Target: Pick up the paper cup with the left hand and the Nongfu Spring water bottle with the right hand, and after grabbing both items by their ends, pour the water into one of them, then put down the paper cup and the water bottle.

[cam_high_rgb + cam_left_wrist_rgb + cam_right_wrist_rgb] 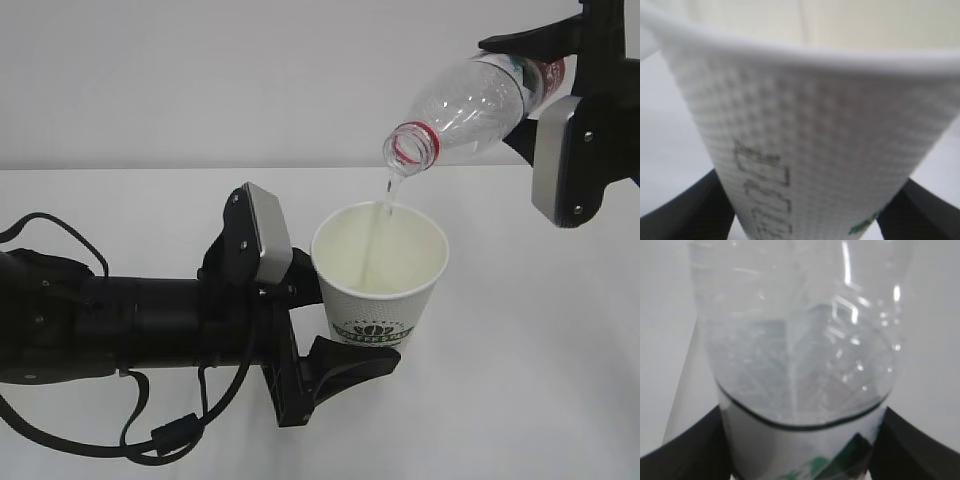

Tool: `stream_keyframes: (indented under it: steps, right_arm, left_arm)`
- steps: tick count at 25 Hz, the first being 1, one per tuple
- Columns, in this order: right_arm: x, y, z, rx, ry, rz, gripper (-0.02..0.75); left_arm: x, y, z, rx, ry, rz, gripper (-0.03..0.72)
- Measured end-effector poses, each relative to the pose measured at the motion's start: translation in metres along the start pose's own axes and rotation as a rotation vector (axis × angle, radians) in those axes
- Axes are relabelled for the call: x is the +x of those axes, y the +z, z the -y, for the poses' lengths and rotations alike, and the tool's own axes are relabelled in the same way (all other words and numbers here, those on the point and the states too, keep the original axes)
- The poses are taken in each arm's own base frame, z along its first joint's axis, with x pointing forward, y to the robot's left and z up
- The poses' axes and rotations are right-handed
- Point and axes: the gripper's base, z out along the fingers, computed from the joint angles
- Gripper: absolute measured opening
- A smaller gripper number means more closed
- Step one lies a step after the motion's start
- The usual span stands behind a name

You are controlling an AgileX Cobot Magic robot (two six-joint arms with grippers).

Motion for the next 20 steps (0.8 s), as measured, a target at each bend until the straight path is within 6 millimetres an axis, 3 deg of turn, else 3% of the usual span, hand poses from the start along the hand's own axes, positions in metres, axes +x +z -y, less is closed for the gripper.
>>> stream_keyframes:
  steps: [16,20]
  right_arm:
    - [-0.0001,0.0,0.0003,0.003,0.001,0.002,0.528]
    - [-0.0004,0.0,0.0005,0.006,0.0,0.005,0.528]
  left_arm:
    - [0.0001,0.0,0.0,0.0,0.0,-0.001,0.59]
    - [-0.0008,0.0042,0.0078,0.025,0.008,-0.004,0.59]
